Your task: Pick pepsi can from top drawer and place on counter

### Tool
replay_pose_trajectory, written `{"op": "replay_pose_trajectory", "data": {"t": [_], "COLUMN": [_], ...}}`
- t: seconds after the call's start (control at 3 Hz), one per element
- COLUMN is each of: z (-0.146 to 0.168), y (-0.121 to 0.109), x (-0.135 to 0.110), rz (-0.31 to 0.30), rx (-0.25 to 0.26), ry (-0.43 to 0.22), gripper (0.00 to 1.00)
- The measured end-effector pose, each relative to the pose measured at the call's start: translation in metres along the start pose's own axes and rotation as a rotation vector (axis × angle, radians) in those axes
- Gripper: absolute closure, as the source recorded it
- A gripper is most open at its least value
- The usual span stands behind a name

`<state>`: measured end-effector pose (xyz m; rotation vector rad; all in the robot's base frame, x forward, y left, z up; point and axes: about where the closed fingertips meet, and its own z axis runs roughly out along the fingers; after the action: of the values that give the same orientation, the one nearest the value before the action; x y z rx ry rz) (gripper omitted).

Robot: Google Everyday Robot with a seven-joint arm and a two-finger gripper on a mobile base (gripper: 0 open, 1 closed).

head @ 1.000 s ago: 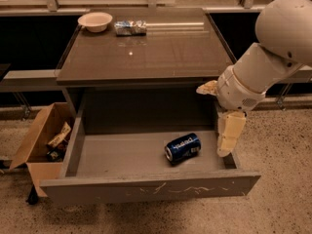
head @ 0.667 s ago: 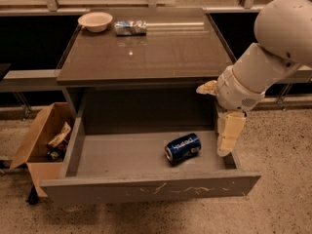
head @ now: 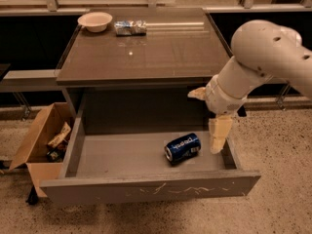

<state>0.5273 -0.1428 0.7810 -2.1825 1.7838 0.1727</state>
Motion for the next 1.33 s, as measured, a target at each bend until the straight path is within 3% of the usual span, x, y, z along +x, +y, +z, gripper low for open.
{"op": "replay_pose_trajectory", "data": {"t": [0.33, 0.67, 1.33], "z": [0.058, 0.088, 0.156], "y": [-0.02, -0.027, -0.028], "x": [0.026, 0.038, 0.045], "rz": [-0.088, -0.122, -0.124], "rx": [-0.015, -0.027, -0.075], "ry": [-0.037, -0.048, -0.063], "gripper": [0.0, 0.0, 0.01]}}
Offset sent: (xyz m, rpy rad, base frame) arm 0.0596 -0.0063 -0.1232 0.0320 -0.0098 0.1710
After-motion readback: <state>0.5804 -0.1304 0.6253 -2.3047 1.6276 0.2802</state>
